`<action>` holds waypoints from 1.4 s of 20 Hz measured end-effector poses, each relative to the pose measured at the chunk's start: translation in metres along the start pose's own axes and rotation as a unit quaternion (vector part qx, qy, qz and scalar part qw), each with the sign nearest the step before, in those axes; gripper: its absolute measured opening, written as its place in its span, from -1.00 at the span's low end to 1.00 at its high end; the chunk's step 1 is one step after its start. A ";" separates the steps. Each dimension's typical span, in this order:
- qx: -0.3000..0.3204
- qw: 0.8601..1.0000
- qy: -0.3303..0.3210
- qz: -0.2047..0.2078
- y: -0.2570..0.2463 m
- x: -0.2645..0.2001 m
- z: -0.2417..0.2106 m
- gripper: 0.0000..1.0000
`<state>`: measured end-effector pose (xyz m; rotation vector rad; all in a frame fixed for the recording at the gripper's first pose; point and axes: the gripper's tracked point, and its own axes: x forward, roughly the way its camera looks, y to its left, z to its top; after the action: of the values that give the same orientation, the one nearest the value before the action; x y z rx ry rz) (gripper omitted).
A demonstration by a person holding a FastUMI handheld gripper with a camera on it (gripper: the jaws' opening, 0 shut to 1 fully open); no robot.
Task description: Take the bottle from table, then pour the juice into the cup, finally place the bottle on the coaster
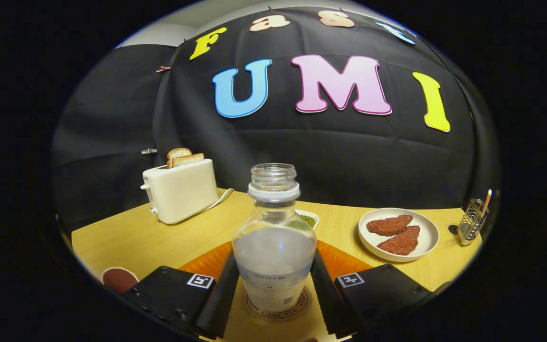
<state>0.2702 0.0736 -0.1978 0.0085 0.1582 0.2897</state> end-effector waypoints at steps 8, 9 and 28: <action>-0.001 1.000 0.017 0.008 0.002 -0.016 0.003 0.98; -0.009 1.000 0.021 0.010 0.003 -0.020 0.004 0.98; -0.108 0.990 -0.034 -0.081 -0.004 -0.213 0.147 0.95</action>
<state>0.0933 0.0112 -0.0199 -0.2079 0.0583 0.1427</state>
